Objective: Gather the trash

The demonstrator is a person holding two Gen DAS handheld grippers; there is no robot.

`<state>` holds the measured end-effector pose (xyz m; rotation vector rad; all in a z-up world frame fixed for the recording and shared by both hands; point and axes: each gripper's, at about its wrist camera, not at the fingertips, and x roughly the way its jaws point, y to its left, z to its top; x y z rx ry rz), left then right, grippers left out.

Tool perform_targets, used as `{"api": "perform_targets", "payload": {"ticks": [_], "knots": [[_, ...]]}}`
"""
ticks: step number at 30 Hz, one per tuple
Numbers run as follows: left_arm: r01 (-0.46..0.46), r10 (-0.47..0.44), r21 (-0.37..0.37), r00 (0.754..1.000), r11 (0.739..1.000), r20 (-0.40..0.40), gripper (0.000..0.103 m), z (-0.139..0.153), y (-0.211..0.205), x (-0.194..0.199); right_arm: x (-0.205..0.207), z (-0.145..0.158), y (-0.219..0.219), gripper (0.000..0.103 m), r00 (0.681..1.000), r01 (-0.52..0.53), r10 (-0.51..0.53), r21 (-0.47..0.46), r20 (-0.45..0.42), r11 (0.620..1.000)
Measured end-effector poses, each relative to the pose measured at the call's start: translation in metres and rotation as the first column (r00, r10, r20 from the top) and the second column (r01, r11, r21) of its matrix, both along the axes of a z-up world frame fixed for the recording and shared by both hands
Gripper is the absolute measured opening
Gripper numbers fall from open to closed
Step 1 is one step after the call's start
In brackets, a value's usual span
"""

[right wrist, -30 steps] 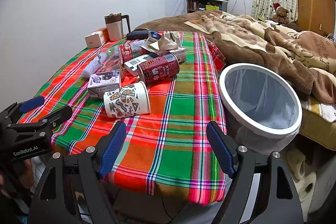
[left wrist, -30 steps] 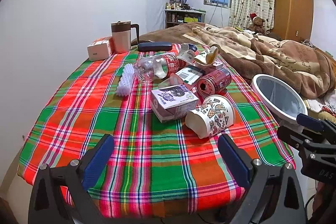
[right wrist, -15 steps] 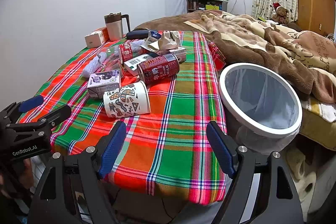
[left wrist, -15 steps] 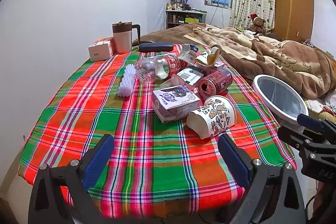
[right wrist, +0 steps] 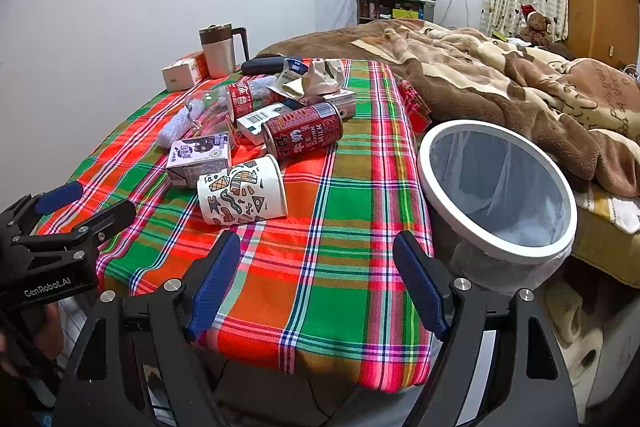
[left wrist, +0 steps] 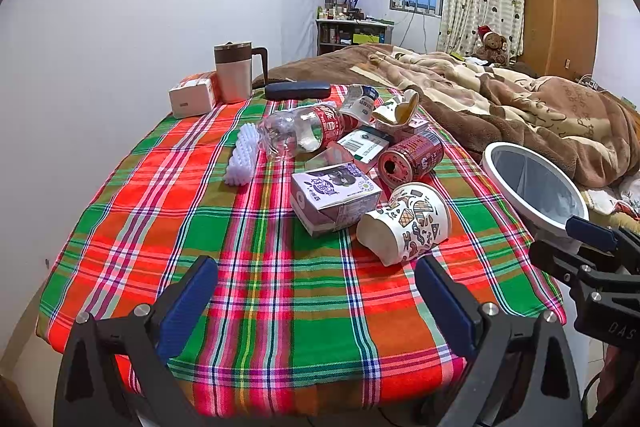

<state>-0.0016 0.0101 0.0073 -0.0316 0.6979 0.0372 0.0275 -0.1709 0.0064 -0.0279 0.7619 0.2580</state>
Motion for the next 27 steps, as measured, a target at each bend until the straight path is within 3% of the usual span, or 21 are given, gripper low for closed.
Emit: {"api": "perform_targets", "payload": {"ticks": [27], "knots": [[-0.001,0.001,0.004,1.0,1.0,-0.001,0.1,-0.0018,0.0009,0.0011,0.0019,-0.0018,0.0004,0.08,1.0,-0.004,0.004,0.0,-0.004,1.0]]}}
